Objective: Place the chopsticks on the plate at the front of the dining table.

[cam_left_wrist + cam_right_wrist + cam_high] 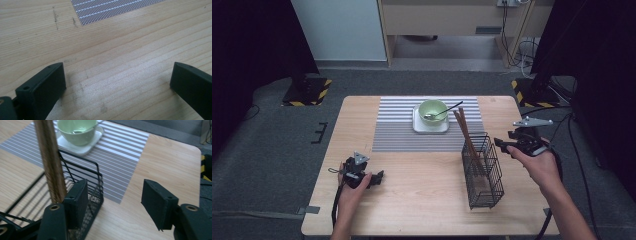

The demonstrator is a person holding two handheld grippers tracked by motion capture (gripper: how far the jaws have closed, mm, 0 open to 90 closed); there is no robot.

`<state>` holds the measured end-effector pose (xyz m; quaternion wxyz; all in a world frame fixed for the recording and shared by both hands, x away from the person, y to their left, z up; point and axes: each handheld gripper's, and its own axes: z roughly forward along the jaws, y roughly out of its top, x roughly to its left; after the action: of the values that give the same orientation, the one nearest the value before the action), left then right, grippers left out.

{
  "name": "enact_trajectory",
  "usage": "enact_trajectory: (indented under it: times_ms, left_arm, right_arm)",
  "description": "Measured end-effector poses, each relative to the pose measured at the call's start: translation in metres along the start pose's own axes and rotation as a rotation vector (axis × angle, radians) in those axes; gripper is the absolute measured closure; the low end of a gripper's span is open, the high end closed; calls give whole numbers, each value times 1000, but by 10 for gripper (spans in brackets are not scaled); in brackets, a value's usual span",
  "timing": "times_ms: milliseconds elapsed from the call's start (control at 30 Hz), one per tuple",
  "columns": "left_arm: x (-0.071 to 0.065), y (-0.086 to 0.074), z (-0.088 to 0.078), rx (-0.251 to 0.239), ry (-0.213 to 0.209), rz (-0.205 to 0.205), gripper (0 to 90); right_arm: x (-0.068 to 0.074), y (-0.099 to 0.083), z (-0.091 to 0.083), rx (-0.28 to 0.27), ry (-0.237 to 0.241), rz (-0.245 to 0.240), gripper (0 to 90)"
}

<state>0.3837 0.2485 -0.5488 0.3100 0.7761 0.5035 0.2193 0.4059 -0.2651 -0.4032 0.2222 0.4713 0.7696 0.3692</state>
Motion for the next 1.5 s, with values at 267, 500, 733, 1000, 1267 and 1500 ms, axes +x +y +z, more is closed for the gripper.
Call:
enact_trajectory:
  times_ms: [267,500,733,1000,1267,1500]
  left_arm:
    - [0,0,0,0,0,0,0]
    - [0,0,0,0,0,0,0]
    - [0,0,0,0,0,0,0]
    - [0,0,0,0,0,0,0]
    - [0,0,0,0,0,0,0]
    - [0,0,0,0,0,0,0]
  right_arm:
    - [16,23,0,-18,44,-40,478]
    - [27,43,4,-39,89,-71,600]
    - [34,57,11,-55,122,-77,658]
    - [46,73,21,-87,171,-99,741]
    - [54,84,31,-99,191,-73,682]
    - [59,89,36,-95,196,-88,726]
